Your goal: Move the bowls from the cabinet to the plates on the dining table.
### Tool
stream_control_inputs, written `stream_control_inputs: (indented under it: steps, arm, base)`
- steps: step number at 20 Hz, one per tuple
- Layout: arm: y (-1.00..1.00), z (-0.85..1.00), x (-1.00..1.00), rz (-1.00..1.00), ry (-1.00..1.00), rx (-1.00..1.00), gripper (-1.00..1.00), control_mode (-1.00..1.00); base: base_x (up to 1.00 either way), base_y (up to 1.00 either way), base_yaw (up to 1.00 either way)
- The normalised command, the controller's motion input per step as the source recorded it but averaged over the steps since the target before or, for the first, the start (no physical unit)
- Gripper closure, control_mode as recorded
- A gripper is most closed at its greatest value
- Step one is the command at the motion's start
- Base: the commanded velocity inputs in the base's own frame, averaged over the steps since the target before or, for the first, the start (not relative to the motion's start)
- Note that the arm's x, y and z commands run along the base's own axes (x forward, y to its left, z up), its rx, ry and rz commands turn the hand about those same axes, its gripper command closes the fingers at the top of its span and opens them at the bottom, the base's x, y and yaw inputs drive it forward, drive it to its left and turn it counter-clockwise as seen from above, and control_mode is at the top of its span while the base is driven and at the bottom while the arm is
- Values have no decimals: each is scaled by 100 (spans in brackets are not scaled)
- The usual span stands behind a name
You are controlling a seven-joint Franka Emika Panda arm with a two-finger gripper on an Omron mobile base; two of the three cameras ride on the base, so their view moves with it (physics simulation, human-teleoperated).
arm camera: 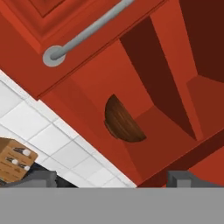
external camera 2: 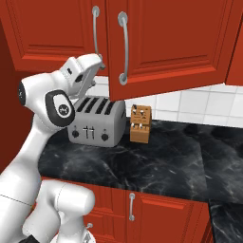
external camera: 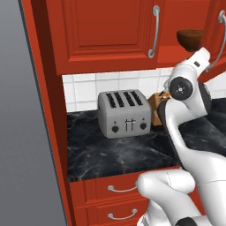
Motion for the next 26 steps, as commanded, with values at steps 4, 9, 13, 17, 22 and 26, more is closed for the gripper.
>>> stream_control_inputs:
  steps: [4, 9, 13, 17, 22, 26]
  arm:
    - [-36, 0, 0, -3, 0, -8, -100, -100]
    - [-43, 0, -13, -6, 0, -1, -100, -100]
    - [-52, 2, -26, -8, 0, 0, -100, -100]
    - [-62, 6, -39, -11, 0, 0, -100, -100]
    - [-79, 1, -61, -16, -2, 4, -100, -100]
    - [-88, 0, -63, -17, -5, 8, -100, -100]
  base:
    - [0, 0, 0]
    - [0, 0, 0]
    - [0, 0, 0]
    - [0, 0, 0]
    - [0, 0, 0]
    - [0, 0, 0]
